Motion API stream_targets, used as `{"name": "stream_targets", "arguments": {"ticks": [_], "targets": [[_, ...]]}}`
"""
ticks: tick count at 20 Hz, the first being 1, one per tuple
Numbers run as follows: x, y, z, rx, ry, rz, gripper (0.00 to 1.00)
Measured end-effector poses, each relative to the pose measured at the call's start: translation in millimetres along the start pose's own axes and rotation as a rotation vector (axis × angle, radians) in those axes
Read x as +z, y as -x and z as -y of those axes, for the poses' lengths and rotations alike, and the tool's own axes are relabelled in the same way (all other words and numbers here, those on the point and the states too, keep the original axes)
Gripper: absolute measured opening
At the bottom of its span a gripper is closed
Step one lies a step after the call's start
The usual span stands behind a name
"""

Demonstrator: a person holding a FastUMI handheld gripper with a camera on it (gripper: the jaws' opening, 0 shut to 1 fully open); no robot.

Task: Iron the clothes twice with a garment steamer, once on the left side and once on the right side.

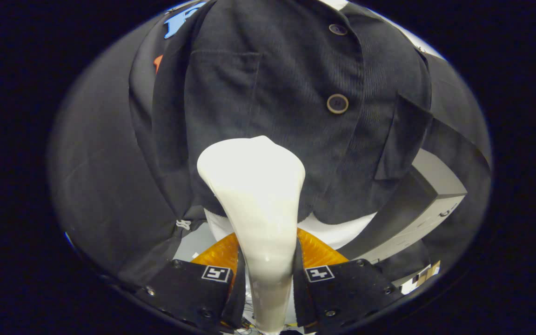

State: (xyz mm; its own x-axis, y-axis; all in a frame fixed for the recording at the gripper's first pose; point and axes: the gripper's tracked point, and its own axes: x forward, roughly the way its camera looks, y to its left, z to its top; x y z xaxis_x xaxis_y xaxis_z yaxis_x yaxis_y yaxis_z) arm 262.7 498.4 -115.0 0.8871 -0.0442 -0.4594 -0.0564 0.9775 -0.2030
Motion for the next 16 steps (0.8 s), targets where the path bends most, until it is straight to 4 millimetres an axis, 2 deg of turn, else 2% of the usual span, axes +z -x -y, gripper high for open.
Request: {"name": "stream_targets", "arguments": {"ticks": [5, 10, 12, 16], "targets": [[-17.0, -2.6, -1.3, 0.029, -0.011, -0.061, 0.45], [-19.3, 2.7, -2.2, 0.044, -0.031, -0.082, 0.45], [-13.1, 9.6, 1.3, 0.061, -0.035, -0.065, 0.45], [-0.9, 47.6, 32.1, 0.113, -0.036, -0.002, 0.45]]}}
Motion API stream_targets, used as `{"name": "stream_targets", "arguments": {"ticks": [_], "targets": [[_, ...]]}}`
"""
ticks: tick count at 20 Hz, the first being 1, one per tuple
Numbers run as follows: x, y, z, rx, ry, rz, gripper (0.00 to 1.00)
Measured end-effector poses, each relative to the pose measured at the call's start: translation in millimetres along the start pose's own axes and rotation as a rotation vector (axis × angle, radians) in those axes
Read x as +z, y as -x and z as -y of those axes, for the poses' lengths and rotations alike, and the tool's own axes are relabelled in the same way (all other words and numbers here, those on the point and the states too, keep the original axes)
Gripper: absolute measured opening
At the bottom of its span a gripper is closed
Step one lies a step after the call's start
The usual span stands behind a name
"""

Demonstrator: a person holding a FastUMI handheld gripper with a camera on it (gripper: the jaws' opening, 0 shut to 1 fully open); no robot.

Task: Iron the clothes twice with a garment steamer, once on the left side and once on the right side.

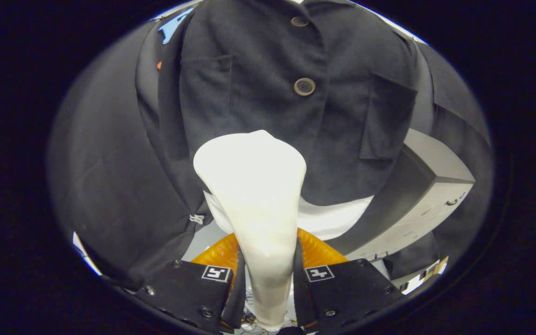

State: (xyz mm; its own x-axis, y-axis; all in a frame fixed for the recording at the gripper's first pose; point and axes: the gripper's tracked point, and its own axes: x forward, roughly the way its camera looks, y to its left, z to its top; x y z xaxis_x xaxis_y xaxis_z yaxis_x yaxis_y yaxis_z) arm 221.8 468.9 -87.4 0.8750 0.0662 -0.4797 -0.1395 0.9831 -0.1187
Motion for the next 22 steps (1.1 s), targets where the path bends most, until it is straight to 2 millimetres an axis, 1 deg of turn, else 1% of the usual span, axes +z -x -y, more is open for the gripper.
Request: {"name": "stream_targets", "arguments": {"ticks": [2, 5, 6, 8, 10, 12, 13, 16, 17, 19, 20, 22], "targets": [[2.0, 20.1, 21.6, 0.019, -0.001, 0.027, 0.45], [6.4, 59.9, 66.2, 0.03, -0.01, 0.064, 0.45], [8.3, 72.5, 83.5, 0.026, -0.011, 0.081, 0.45], [5.4, 96.9, 124.4, 0.016, -0.026, 0.109, 0.45], [-3.6, 118.0, 166.9, 0.008, -0.039, 0.122, 0.45], [-17.2, 141.2, 210.6, -0.003, -0.058, 0.136, 0.45], [-24.2, 154.9, 229.0, -0.004, -0.068, 0.137, 0.45], [-54.3, 187.4, 291.9, -0.015, -0.096, 0.139, 0.45], [-66.1, 197.1, 312.9, -0.022, -0.09, 0.139, 0.45], [-96.3, 213.7, 356.8, -0.03, -0.073, 0.142, 0.45], [-112.3, 221.0, 374.5, -0.031, -0.07, 0.139, 0.45], [-142.9, 233.7, 401.0, -0.022, -0.074, 0.116, 0.45]]}}
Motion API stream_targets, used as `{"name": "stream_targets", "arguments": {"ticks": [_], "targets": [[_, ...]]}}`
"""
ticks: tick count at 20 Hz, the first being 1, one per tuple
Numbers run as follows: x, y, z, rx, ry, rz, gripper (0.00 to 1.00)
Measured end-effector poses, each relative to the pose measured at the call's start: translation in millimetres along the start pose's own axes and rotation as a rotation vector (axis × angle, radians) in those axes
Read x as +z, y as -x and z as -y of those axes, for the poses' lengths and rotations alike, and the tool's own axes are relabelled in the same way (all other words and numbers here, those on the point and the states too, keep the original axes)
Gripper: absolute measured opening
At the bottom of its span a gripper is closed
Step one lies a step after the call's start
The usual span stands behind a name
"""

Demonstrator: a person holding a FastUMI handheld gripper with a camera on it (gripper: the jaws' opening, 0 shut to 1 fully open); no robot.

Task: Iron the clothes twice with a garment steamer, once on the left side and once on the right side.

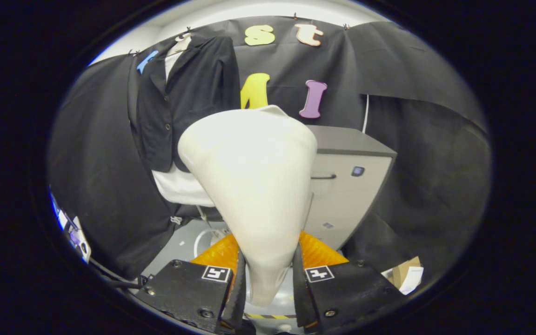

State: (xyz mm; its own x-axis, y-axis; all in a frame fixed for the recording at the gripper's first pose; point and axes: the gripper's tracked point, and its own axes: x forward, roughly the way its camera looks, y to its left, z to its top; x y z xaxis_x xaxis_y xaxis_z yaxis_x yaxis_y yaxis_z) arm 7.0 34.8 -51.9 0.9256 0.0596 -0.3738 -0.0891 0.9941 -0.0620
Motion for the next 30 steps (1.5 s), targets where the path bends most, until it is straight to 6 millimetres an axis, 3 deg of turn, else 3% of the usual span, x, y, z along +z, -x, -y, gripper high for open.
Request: {"name": "stream_targets", "arguments": {"ticks": [5, 9, 16, 30], "targets": [[-54.1, 16.6, 50.1, 0.0, -0.028, -0.044, 0.45], [-73.0, 22.0, 69.3, -0.013, -0.06, -0.063, 0.45], [-90.7, 25.8, 76.2, -0.03, -0.066, -0.084, 0.45], [-104.3, 33.1, 77.2, -0.033, -0.037, -0.093, 0.45]]}}
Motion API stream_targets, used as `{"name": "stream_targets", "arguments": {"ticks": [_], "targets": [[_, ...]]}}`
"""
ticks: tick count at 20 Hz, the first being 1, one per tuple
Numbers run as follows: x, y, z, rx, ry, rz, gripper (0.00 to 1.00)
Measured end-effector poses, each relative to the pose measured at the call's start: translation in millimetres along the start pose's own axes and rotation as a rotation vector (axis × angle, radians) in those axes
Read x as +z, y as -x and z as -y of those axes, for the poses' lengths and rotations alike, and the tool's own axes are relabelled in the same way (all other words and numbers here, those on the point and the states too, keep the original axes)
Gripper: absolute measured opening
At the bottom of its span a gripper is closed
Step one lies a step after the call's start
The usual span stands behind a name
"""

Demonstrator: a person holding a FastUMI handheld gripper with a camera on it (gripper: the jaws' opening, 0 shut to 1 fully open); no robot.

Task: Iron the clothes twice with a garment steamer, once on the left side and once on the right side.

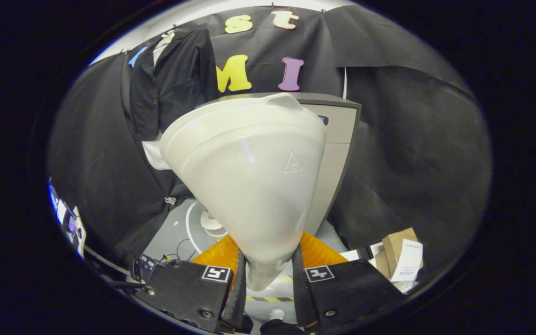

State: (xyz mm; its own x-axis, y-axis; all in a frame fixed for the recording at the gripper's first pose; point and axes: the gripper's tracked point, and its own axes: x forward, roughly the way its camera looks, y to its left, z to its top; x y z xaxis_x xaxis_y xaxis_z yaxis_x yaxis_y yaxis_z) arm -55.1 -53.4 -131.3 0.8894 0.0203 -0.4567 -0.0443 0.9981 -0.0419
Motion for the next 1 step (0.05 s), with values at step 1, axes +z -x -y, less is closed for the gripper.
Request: {"name": "stream_targets", "arguments": {"ticks": [1], "targets": [[0.0, 0.2, 0.2, -0.002, -0.006, 0.0, 0.45]]}}
